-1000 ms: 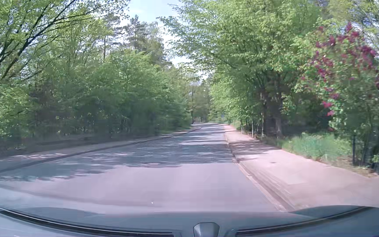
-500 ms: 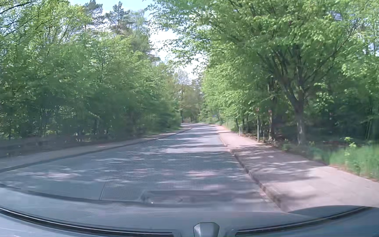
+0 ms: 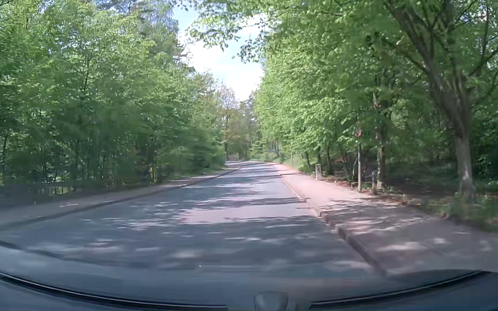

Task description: Follow the waypoints while adhering to traffic rules and regulations

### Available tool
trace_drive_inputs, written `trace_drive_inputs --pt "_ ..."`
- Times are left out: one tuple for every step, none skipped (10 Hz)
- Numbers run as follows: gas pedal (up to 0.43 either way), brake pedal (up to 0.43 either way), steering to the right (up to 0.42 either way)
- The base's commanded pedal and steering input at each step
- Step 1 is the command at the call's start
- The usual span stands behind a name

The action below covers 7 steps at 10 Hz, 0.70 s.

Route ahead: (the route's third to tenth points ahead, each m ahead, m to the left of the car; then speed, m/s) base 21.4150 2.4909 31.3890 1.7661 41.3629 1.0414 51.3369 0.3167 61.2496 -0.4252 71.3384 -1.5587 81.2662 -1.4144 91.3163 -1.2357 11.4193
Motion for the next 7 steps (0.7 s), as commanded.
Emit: trace_drive_inputs --pt "0.008 0.000 0.014" --pt "0.008 0.000 0.012" --pt "0.008 0.000 0.012" --pt "0.008 0.000 0.012" --pt "0.008 0.000 0.014" --pt "0.008 0.000 0.014" --pt "0.008 0.000 0.014"
